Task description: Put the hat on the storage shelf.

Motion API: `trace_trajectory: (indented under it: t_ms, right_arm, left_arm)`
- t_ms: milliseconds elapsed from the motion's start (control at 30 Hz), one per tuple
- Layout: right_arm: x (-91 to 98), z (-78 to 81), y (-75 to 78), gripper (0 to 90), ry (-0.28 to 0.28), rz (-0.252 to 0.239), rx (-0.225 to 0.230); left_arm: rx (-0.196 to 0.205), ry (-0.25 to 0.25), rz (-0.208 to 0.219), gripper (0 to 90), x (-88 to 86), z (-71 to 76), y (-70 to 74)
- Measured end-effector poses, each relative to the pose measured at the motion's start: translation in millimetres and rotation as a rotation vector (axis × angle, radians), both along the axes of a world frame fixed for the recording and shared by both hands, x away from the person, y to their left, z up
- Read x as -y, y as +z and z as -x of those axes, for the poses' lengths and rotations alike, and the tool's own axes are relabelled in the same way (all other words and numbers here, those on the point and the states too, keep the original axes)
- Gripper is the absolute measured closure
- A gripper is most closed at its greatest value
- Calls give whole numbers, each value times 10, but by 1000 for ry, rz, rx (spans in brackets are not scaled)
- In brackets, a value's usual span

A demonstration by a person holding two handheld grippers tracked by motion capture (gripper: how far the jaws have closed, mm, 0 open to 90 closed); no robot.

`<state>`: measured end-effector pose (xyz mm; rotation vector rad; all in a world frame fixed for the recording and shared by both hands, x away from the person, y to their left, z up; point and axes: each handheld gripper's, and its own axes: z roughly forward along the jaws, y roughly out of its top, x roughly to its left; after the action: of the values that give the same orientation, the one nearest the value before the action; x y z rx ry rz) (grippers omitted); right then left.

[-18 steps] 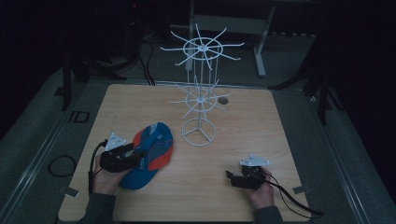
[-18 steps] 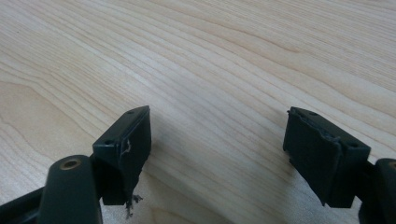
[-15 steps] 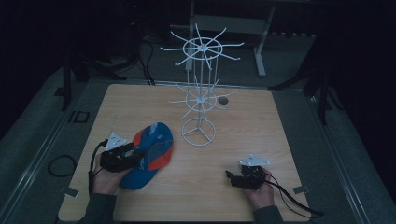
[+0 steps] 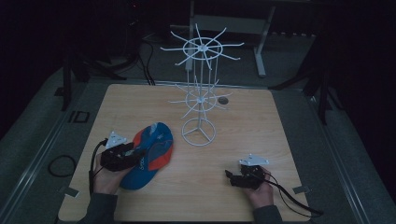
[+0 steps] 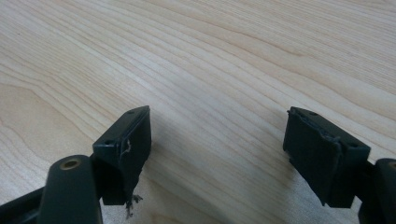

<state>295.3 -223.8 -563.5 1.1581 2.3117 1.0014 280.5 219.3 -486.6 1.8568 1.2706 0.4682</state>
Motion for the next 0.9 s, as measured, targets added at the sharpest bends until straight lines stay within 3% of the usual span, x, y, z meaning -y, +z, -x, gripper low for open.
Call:
trace_trajectory:
  t_ms: [200,500,767,900]
  right_arm:
    - [-15,-19,0,233,3,2,0]
    - [-20,-26,0,233,9,3,0]
    - [-22,-25,1,233,6,1,-1]
    - [-22,-25,1,233,6,0,-1]
  left_arm:
    - [-22,-5,-44,430,33,6,72]
    - [-47,-30,-74,420,85,-34,96]
    - [-92,-64,-140,426,164,-107,228]
    - [-94,-77,-149,420,214,-155,287]
